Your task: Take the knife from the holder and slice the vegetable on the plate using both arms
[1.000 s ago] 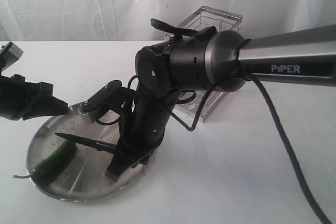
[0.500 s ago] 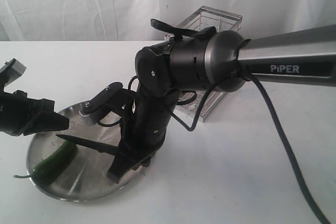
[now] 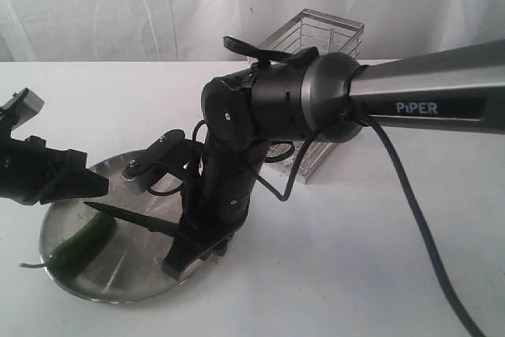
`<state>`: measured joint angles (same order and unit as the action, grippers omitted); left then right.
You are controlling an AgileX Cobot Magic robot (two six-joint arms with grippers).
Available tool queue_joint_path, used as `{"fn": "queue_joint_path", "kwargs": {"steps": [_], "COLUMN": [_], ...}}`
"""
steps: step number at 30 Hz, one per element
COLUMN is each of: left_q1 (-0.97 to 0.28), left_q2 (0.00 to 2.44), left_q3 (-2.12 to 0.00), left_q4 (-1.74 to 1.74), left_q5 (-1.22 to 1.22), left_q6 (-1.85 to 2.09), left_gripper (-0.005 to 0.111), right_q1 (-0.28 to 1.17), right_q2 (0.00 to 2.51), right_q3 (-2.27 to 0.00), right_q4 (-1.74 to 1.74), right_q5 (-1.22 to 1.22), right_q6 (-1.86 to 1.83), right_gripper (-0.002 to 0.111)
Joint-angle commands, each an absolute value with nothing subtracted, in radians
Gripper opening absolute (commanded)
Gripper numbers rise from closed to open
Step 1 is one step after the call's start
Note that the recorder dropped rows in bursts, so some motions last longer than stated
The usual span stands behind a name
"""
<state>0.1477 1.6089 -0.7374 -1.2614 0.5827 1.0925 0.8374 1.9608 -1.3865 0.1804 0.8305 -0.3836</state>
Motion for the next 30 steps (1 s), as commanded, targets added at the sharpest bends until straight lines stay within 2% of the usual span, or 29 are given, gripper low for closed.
{"fn": "queue_joint_path", "kwargs": {"steps": [1, 16, 27, 30], "left_q1": [0.135, 0.078, 0.078, 0.078], "left_q2": [1.608, 1.648, 1.643, 1.656], "left_q3": [-0.730, -0.730, -0.752, -0.743], "left_q4": [-1.278, -1.284, -1.285, -1.258], "left_q5": [0.586, 0.523, 0.574, 0.503], "left_q6": [1.096, 1.099, 1.099, 1.099], "left_gripper": [0.000, 0.000, 0.000, 0.000], "right_q1": [0.838, 0.838, 0.838, 0.838], "right_q2": [1.957, 1.957, 1.957, 1.957], "right_q3": [-1.384, -1.384, -1.384, -1.384], "right_q4": [0.184, 0.184, 0.184, 0.184], "right_q5": [0.832, 0.837, 0.835, 0.831], "right_q6": [-0.381, -0.381, -0.381, -0.381], "right_gripper": [0.000, 0.000, 0.000, 0.000]}}
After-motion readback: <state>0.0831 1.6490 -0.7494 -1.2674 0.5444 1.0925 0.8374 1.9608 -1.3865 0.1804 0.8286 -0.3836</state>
